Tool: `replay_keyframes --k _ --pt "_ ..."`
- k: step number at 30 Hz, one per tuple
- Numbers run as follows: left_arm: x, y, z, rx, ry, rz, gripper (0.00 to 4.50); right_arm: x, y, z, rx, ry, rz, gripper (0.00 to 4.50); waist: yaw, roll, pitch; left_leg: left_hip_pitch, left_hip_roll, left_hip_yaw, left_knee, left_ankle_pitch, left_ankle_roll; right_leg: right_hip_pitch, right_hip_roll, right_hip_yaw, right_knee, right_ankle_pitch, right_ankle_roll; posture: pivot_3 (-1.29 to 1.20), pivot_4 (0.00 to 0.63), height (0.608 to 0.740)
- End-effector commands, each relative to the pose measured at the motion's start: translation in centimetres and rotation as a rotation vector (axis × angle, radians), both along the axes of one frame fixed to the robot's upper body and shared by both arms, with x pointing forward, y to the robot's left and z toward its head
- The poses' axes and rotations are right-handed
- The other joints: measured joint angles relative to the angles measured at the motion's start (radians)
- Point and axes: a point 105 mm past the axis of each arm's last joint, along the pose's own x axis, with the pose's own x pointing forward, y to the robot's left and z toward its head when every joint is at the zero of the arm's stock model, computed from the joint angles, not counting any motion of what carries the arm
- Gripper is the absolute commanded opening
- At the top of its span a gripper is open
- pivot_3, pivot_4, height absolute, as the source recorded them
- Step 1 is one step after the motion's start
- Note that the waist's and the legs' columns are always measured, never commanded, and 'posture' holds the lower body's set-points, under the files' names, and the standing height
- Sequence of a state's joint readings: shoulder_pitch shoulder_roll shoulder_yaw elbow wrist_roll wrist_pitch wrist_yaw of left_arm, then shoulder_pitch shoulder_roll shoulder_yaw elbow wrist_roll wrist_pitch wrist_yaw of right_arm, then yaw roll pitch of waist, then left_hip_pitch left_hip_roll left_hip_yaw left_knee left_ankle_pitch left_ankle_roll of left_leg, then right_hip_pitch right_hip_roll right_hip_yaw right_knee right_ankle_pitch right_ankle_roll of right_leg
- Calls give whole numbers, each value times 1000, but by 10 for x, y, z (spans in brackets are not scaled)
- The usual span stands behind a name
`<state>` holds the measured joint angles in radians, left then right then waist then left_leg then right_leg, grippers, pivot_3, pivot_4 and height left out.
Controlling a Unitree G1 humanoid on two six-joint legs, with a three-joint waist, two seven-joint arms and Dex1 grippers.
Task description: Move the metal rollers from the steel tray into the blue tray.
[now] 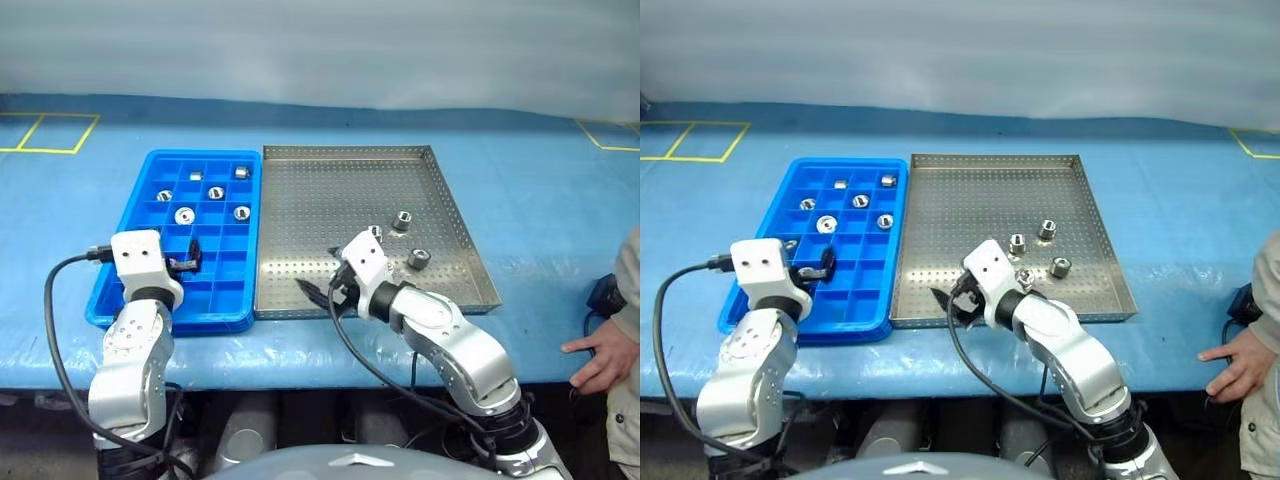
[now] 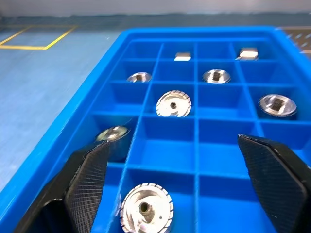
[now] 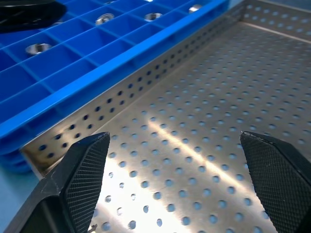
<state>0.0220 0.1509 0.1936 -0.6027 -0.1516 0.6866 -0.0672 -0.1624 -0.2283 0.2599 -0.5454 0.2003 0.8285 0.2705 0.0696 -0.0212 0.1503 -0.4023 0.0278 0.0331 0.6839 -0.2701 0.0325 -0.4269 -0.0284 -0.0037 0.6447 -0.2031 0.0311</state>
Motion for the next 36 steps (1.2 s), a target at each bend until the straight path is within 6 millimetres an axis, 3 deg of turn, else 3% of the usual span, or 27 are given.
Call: replay_keyframes --k 1,7,12,17,24,27,33,36 --pt "-4 -43 25 -38 -110 -256 4437 24 -28 5 -39 -29 -222 4500 -9 0 0 0 0 0 0 0 0 0 0 0 0 0 0 113 150 740" --pt "-18 -86 21 -71 -108 -544 4437 49 -37 1 -2 -3 -363 4500 -37 1 0 0 0 1 -1 0 0 -1 1 1 0 2 -5 90 150 740" --pt "-45 -121 9 -67 -13 -816 4437 72 -43 -9 12 43 -485 4500 -50 2 1 0 1 1 -2 0 0 -2 2 1 0 2 -5 93 150 740" --pt "-62 -134 4 -66 31 -931 4437 83 -38 -18 7 97 -494 4500 -52 2 1 0 1 2 -2 0 0 -2 1 2 0 1 -3 108 150 740" --pt "-66 -134 -2 -47 74 -937 4437 89 -39 -34 -28 165 -540 4500 -48 4 2 0 1 2 -2 0 0 -2 2 2 0 1 -3 141 150 740" --pt "-65 -132 -3 -41 75 -919 4500 90 -37 -36 -27 174 -541 3887 -48 4 2 0 1 2 -2 0 0 -2 1 2 0 1 -3 145 150 740" --pt "-62 -129 -1 -46 56 -877 4500 92 -34 -30 -12 157 -529 1887 -48 5 2 0 1 1 -2 0 0 -2 1 2 0 0 -1 146 150 740" --pt "-56 -124 3 -57 18 -812 4500 93 -30 -22 -2 133 -516 1704 -47 5 2 0 1 1 -2 0 0 -2 1 2 0 0 -1 149 150 740"
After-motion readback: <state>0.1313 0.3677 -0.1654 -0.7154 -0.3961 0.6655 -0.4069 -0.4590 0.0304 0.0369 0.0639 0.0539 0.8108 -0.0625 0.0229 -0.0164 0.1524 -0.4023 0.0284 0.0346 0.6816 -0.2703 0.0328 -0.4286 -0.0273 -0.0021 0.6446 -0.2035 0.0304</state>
